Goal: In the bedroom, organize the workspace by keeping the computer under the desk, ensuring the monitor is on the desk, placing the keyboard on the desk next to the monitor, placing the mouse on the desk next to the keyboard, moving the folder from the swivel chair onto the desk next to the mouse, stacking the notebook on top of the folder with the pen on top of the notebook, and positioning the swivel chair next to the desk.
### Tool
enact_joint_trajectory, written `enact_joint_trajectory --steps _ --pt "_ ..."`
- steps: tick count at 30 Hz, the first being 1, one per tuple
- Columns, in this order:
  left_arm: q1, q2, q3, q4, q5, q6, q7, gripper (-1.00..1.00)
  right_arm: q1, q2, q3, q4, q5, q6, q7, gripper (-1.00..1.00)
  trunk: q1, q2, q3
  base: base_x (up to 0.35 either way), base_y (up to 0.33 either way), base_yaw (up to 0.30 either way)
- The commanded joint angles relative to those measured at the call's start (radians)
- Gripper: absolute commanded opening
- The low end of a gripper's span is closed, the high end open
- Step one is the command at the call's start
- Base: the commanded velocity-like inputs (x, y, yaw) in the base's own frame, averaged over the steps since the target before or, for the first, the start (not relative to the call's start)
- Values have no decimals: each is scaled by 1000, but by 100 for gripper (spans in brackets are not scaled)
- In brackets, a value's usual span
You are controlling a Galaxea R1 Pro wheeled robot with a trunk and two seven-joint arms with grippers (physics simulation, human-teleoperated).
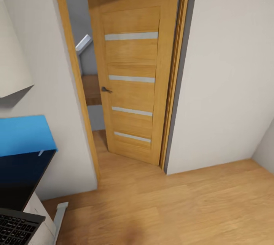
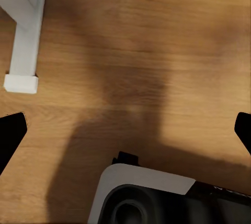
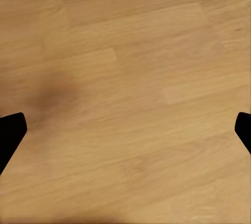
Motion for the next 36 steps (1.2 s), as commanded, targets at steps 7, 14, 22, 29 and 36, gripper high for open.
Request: enact_joint_trajectory --steps 7,14,22,29,36 --pt "0 0 2 -2 1 -2 0 100 -1 0 -2 -1 -3 -3 1 100 0 -1 -1 0 -1 279" --pt "0 0 2 -2 1 -4 4 100 -1 1 -2 -5 -3 -5 1 100 0 -1 -1 0 0 282" --pt "0 0 3 -2 0 -7 4 100 -1 1 -3 3 -1 -122 1 100 0 -1 -1 0 0 283" --pt "0 -1 4 -2 -1 -21 2 100 -1 1 -3 4 -3 -150 1 100 0 -1 -1 0 0 283" --pt "0 -1 4 -2 0 -48 1 100 -1 1 1 4 -1 -151 1 100 0 -1 -1 0 -163 283"
